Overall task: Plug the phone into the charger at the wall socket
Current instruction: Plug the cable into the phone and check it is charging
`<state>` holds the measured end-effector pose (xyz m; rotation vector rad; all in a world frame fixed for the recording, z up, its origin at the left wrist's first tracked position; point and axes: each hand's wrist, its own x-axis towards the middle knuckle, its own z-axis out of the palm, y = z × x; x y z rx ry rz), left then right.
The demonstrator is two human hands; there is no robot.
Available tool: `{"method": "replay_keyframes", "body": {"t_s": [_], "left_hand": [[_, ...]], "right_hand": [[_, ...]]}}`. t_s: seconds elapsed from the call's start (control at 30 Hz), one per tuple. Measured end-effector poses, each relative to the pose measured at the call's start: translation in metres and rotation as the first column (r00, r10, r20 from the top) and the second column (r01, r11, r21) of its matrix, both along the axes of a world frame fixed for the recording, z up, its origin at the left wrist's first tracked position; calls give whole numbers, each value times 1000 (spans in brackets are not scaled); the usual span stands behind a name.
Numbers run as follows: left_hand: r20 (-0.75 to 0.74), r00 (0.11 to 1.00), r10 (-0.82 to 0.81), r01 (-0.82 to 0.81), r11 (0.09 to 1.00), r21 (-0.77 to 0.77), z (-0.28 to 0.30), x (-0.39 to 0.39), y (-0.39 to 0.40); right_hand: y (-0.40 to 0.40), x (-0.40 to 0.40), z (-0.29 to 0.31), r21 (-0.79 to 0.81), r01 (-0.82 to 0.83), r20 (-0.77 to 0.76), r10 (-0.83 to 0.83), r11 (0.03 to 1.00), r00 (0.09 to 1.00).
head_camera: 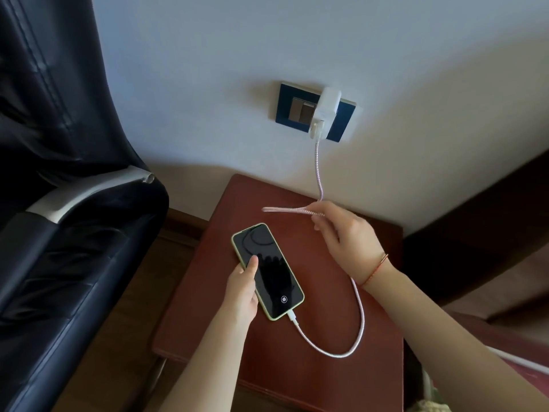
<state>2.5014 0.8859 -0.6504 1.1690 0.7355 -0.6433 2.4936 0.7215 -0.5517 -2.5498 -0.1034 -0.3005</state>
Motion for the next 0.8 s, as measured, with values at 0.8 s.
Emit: {"method": "replay_keyframes", "body": {"t_s": [0.8], "left_hand": [[-113, 797, -593, 452, 461, 764, 2, 13, 9]], "right_hand": [[24, -23, -94, -202, -41, -304, -23, 979, 952]]}}
